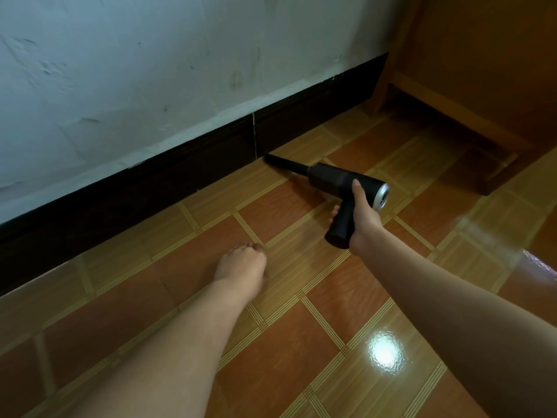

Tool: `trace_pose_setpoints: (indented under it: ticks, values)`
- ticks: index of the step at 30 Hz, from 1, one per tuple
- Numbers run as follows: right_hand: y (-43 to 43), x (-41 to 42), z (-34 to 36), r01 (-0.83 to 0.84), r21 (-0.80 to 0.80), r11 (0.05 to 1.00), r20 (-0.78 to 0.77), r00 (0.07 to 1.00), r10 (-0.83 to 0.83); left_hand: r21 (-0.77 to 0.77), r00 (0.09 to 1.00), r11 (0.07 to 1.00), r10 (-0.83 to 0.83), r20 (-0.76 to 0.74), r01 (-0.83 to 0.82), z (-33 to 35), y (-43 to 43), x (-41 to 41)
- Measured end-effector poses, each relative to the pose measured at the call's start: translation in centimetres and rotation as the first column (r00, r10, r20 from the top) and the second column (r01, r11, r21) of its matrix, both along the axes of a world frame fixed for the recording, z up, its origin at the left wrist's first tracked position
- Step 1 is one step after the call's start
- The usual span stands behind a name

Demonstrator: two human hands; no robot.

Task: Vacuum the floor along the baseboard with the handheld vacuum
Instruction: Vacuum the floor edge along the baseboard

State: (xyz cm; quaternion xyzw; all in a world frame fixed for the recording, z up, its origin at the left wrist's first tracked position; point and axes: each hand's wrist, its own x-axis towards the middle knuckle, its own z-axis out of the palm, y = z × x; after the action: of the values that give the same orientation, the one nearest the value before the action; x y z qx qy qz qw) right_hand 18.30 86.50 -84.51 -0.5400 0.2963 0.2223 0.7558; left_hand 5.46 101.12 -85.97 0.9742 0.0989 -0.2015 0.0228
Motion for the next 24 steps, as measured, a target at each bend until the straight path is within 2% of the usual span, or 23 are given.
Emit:
trace_pose_setpoints:
  ticks: [11,24]
  values:
    - [-1.5,3.0,-0.1,0.084,0.033,0.996,0.026,0.996,-0.085,-0.031,0.999,0.998,0.052,-0.015,-0.052,0.4,0.2,0.1]
    - [-2.5,6.0,-0.8,0.129,0.060,0.990,0.055,0.990,-0.133,0.002,0.996,0.998,0.069,-0.055,-0.069,0.5,-0.4,1.0]
